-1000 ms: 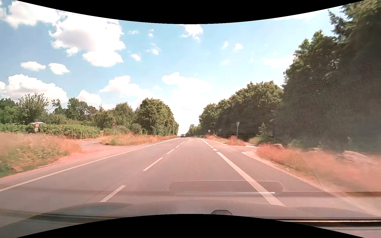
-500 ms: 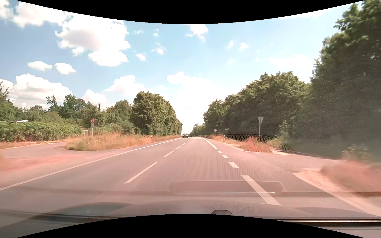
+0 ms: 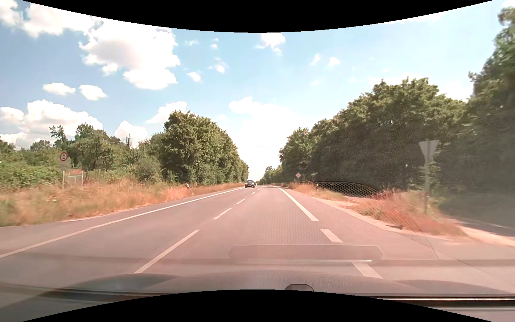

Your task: Follow the waypoints while adhering to traffic rules and regulations

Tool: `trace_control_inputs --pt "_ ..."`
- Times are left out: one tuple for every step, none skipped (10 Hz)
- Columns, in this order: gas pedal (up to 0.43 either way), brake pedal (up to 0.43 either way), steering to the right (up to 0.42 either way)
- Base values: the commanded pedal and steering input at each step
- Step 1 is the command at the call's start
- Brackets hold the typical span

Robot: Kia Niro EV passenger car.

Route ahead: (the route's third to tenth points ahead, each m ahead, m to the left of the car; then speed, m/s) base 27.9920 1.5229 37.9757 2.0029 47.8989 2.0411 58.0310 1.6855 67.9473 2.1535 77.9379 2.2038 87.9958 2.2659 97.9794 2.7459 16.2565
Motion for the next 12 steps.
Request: trace_control_inputs --pt "0.209 0.000 -0.008" --pt "0.209 0.000 -0.007" --pt "0.209 0.000 -0.006" --pt "0.209 0.000 -0.005" --pt "0.209 0.000 -0.004" --pt "0.209 0.000 -0.004" --pt "0.209 0.000 -0.004" --pt "0.209 0.000 -0.004" --pt "0.209 0.000 -0.004" --pt "0.209 0.000 -0.004" --pt "0.209 0.000 -0.004" --pt "0.209 0.000 -0.004"
